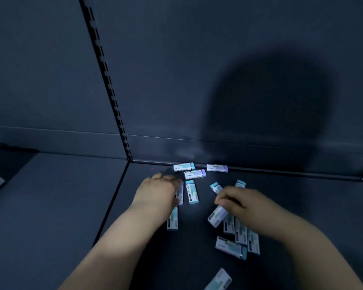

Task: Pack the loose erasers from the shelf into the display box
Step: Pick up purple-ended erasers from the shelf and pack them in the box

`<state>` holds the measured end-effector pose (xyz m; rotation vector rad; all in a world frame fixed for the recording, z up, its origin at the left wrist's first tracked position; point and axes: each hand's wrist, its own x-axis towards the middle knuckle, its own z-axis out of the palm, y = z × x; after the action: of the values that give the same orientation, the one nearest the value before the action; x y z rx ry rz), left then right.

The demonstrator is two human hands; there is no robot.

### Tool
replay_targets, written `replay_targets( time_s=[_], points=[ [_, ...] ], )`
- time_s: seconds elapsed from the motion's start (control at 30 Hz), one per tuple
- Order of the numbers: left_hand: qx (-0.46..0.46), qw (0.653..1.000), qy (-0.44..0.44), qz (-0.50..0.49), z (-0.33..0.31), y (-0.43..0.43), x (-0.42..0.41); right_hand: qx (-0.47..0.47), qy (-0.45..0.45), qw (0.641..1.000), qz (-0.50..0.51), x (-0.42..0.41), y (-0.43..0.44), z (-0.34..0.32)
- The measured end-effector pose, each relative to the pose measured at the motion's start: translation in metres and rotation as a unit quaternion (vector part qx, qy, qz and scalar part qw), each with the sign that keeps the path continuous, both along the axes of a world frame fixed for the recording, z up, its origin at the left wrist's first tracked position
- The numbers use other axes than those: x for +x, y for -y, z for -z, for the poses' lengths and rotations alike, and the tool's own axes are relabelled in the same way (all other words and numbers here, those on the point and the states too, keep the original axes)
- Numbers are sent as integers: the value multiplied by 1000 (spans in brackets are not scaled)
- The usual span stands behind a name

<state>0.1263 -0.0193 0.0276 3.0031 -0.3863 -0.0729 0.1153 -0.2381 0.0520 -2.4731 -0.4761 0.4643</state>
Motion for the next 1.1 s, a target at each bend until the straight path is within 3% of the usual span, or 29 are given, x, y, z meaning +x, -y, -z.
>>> replay_targets(
  time_s=[0.1, 0.2, 0.3, 0.43, 0.57, 0.67, 0.9, 1.1],
  points=[
    [-16, 998, -51, 22, -2, -3, 10, -86, 30, 996, -1, 2, -20, 17],
    [3, 994, -99, 40, -4, -3, 19, -109, 93, 989, 41, -2, -33, 22],
    [4, 991, -122, 49, -5, -1, 25, -150, 99, 984, 19, -8, -33, 21],
    [-86, 992, -80, 47, -3, -2, 24, -203, 95, 974, -10, -13, -34, 22],
    [-206, 974, -54, 78, -15, -12, 6, -180, 133, 975, -9, -17, -36, 21],
    [-240, 965, -45, 96, -22, -22, -11, -150, 132, 980, -9, -24, -37, 17],
    [-203, 966, -58, 151, -18, -16, -54, -145, 111, 981, -62, -49, -38, 13],
    [-161, 977, -93, 101, 0, 0, -84, -158, 120, 976, -86, -64, -41, 24]
  ],
)
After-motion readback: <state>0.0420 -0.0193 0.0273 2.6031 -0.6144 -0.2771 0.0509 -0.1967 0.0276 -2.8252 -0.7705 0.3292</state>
